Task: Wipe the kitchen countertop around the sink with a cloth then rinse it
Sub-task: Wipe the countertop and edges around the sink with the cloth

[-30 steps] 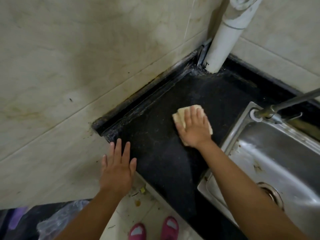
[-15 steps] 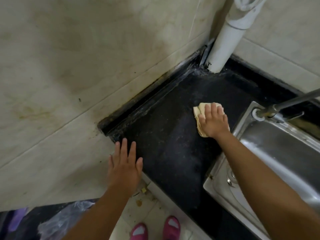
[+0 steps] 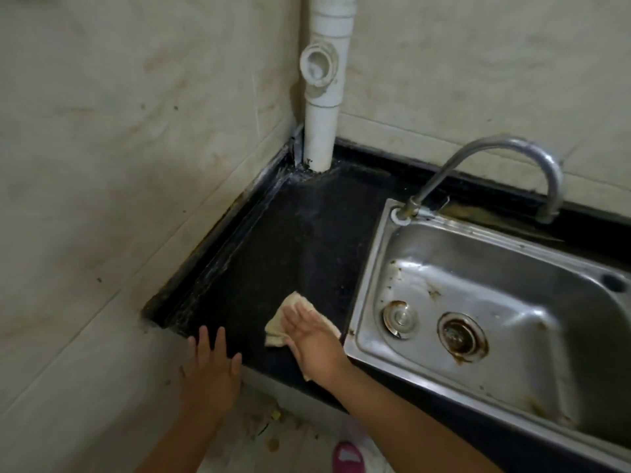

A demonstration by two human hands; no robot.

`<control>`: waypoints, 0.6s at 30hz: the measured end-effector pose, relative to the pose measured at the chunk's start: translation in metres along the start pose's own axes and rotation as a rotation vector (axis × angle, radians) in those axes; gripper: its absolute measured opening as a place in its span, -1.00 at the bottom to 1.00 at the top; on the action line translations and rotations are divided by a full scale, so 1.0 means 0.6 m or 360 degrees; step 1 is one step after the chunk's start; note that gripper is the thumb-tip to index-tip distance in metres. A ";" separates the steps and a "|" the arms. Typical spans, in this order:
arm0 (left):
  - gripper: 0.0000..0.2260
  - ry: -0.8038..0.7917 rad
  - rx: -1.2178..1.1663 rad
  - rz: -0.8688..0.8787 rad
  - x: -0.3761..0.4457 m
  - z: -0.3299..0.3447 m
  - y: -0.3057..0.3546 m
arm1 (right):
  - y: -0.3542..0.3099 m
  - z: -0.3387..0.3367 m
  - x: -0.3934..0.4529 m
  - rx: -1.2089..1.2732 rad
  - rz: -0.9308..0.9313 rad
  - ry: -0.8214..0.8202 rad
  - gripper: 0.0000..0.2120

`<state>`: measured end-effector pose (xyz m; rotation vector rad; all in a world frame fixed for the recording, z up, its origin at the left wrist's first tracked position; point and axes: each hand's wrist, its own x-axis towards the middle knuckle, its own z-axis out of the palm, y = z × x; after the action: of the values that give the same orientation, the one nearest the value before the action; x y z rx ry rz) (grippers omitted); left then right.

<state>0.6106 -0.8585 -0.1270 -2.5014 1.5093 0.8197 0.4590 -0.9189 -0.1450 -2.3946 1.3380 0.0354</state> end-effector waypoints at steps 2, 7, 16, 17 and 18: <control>-0.52 -0.0020 -0.0008 0.0032 -0.016 0.000 0.007 | 0.010 -0.025 -0.031 0.0362 -0.0050 0.0062 -0.64; -0.54 0.0117 0.0134 0.0217 -0.049 -0.015 0.048 | 0.065 -0.102 -0.122 0.1211 0.0630 0.0721 -0.66; -0.55 0.0233 0.0242 0.0930 -0.087 -0.002 0.213 | 0.227 -0.186 -0.308 0.1458 0.1248 0.1367 -0.70; -0.55 0.0231 0.0254 0.1005 -0.091 0.006 0.238 | 0.245 -0.195 -0.327 0.1472 0.1297 0.1392 -0.68; -0.55 0.0222 0.0256 0.1061 -0.097 0.012 0.264 | 0.266 -0.201 -0.345 0.1462 0.1327 0.1421 -0.67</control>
<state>0.4523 -0.8894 -0.0758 -1.9732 2.3989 0.5543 0.1951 -0.8669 -0.0422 -0.9552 1.9992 -1.2233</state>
